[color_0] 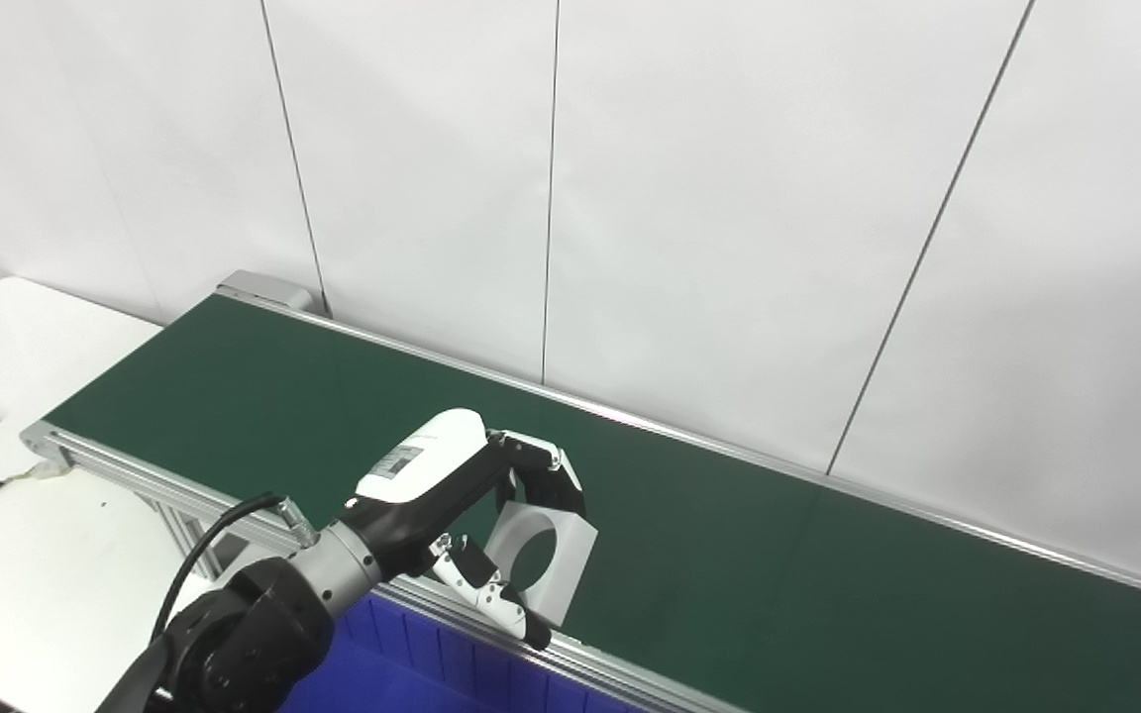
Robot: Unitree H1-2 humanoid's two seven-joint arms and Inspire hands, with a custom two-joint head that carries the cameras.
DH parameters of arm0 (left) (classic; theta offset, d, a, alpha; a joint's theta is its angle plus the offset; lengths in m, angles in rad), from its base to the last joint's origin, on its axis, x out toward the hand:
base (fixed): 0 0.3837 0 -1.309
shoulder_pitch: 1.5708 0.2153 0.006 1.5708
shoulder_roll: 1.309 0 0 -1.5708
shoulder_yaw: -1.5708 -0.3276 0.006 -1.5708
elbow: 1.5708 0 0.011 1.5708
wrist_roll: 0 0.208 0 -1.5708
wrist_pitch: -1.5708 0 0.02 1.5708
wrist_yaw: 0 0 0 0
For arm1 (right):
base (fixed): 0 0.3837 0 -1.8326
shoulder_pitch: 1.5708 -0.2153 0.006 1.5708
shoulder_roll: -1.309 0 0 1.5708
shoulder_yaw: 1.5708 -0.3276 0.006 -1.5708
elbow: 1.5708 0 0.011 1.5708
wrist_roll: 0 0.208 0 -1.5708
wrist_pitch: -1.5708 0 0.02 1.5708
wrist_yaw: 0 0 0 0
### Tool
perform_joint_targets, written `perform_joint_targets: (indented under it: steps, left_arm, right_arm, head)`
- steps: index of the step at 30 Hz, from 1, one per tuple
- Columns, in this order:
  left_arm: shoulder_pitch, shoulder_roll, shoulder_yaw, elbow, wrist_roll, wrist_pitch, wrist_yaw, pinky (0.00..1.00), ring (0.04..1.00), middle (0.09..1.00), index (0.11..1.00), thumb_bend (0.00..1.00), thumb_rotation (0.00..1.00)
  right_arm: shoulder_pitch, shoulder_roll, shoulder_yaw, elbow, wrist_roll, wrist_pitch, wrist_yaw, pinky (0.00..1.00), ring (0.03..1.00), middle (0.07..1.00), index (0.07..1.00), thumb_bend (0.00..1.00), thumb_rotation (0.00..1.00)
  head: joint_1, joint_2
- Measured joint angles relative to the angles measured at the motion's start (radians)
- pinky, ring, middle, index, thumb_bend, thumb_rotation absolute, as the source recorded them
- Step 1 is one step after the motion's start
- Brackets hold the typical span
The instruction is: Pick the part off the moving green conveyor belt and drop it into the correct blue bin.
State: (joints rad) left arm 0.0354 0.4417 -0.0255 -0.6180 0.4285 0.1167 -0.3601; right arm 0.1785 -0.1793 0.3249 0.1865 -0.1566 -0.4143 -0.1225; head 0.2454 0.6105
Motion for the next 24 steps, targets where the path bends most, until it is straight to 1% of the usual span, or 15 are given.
perform_joint_targets:
  steps: [2, 3, 4, 5, 6, 8, 11, 13, 15, 17, 18, 21, 24]
  left_arm:
    - [0.008, 0.001, 0.002, -0.011, -0.006, 0.000, -0.003, 0.39, 0.429, 0.483, 0.510, 0.50, 0.00]
    - [0.014, 0.001, 0.005, -0.010, -0.021, 0.000, -0.003, 0.39, 0.433, 0.483, 0.507, 0.50, 0.00]
    - [0.024, 0.003, 0.008, -0.010, -0.029, -0.001, -0.004, 0.40, 0.431, 0.483, 0.507, 0.50, 0.00]
    - [0.034, 0.004, 0.009, -0.010, -0.043, -0.001, -0.005, 0.40, 0.430, 0.483, 0.506, 0.50, 0.00]
    - [0.044, 0.004, 0.010, -0.011, -0.049, -0.001, -0.010, 0.40, 0.430, 0.483, 0.506, 0.50, 0.00]
    - [0.070, 0.004, 0.012, -0.011, -0.067, -0.001, -0.016, 0.40, 0.429, 0.483, 0.505, 0.50, 0.00]
    - [0.097, 0.004, 0.013, -0.012, -0.096, 0.008, -0.025, 0.40, 0.430, 0.482, 0.504, 0.50, 0.00]
    - [0.108, 0.004, 0.013, -0.018, -0.109, 0.024, -0.034, 0.40, 0.430, 0.481, 0.504, 0.50, 0.00]
    - [0.117, 0.004, 0.013, -0.023, -0.125, 0.031, -0.036, 0.39, 0.428, 0.476, 0.506, 0.50, 0.00]
    - [0.123, 0.000, 0.015, -0.024, -0.153, 0.034, -0.036, 0.40, 0.435, 0.476, 0.502, 0.50, 0.00]
    - [0.127, -0.003, 0.017, -0.025, -0.164, 0.034, -0.036, 0.40, 0.441, 0.479, 0.498, 0.50, 0.00]
    - [0.144, -0.017, 0.018, -0.024, -0.198, 0.035, -0.034, 0.40, 0.447, 0.485, 0.491, 0.50, 0.00]
    - [0.165, -0.032, 0.018, -0.017, -0.218, 0.034, -0.033, 0.39, 0.445, 0.484, 0.492, 0.50, 0.00]
  right_arm:
    - [0.007, 0.000, -0.006, -0.014, -0.001, 0.000, 0.002, 0.60, 0.677, 0.751, 0.848, 0.61, 0.56]
    - [0.009, 0.000, -0.008, -0.021, -0.001, 0.000, 0.006, 0.60, 0.677, 0.751, 0.848, 0.62, 0.56]
    - [0.010, 0.000, -0.010, -0.025, -0.001, 0.000, 0.011, 0.60, 0.678, 0.752, 0.847, 0.62, 0.56]
    - [0.011, 0.001, -0.014, -0.028, -0.001, 0.000, 0.014, 0.60, 0.679, 0.752, 0.846, 0.63, 0.56]
    - [0.013, 0.001, -0.019, -0.031, -0.001, 0.000, 0.021, 0.60, 0.676, 0.750, 0.845, 0.63, 0.56]
    - [0.017, 0.003, -0.030, -0.040, -0.001, 0.000, 0.032, 0.60, 0.674, 0.749, 0.843, 0.64, 0.57]
    - [0.018, 0.008, -0.047, -0.060, -0.007, 0.000, 0.047, 0.60, 0.672, 0.747, 0.841, 0.65, 0.58]
    - [0.018, 0.010, -0.054, -0.069, -0.006, 0.000, 0.060, 0.60, 0.672, 0.746, 0.840, 0.65, 0.58]
    - [0.019, 0.013, -0.062, -0.079, -0.003, 0.000, 0.076, 0.60, 0.670, 0.745, 0.838, 0.65, 0.58]
    - [0.020, 0.015, -0.070, -0.093, 0.004, 0.001, 0.091, 0.60, 0.668, 0.744, 0.837, 0.66, 0.58]
    - [0.020, 0.015, -0.075, -0.098, 0.006, 0.002, 0.095, 0.59, 0.668, 0.744, 0.838, 0.66, 0.58]
    - [0.021, 0.016, -0.088, -0.109, 0.008, 0.007, 0.109, 0.59, 0.669, 0.744, 0.840, 0.67, 0.59]
    - [0.028, 0.017, -0.098, -0.129, 0.011, 0.015, 0.121, 0.60, 0.670, 0.745, 0.839, 0.67, 0.59]
  head:
    - [-0.015, 0.029]
    - [-0.015, 0.029]
    - [-0.020, 0.046]
    - [-0.020, 0.046]
    - [-0.026, 0.064]
    - [-0.026, 0.064]
    - [-0.034, 0.112]
    - [-0.032, 0.114]
    - [-0.028, 0.146]
    - [-0.028, 0.147]
    - [-0.026, 0.155]
    - [-0.022, 0.169]
    - [-0.020, 0.173]
